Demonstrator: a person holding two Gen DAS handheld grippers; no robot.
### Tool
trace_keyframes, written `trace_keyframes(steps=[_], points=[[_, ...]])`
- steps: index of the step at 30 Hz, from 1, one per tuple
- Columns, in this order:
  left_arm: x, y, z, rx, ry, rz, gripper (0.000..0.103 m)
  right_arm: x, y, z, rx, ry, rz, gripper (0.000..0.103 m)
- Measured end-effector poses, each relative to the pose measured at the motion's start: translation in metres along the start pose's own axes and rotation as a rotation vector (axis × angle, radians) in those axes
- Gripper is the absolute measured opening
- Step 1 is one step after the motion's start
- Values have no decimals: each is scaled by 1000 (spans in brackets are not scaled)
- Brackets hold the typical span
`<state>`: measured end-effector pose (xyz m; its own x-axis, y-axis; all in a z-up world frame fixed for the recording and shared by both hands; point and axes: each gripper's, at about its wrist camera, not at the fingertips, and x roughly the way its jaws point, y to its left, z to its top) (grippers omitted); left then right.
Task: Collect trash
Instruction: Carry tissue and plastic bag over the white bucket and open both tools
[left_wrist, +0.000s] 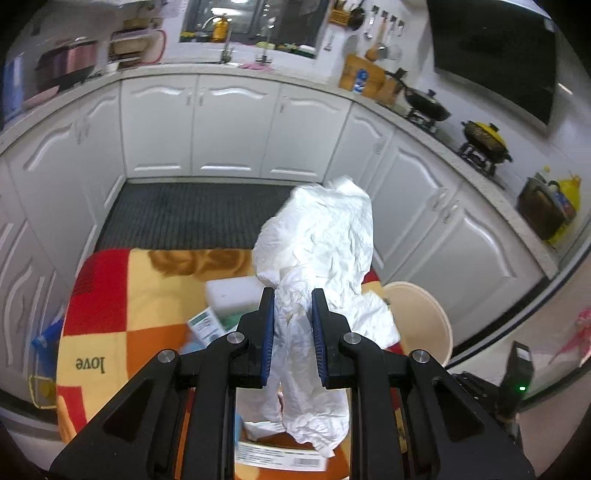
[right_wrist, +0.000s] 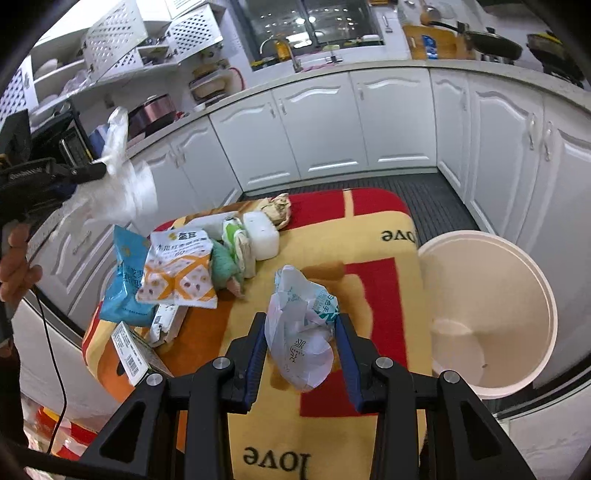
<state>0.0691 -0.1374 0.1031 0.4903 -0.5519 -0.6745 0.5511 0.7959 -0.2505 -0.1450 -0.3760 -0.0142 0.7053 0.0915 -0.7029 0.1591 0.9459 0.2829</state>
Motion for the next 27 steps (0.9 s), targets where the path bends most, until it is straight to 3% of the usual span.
trace_keyframes(steps=[11, 20, 26, 27], points=[[30, -80, -21, 106, 45, -54, 16, -13, -33, -1, 43, -28, -63, 35], [109, -167, -46, 159, 143, -99, 16, -13, -111, -3, 167, -3, -211, 35], [161, -204, -55, 159, 200, -110, 18, -1, -153, -2, 228, 32, -258, 35], [172, -211, -57, 168, 200, -91, 22, 2, -161, -1, 242, 35, -262, 36]])
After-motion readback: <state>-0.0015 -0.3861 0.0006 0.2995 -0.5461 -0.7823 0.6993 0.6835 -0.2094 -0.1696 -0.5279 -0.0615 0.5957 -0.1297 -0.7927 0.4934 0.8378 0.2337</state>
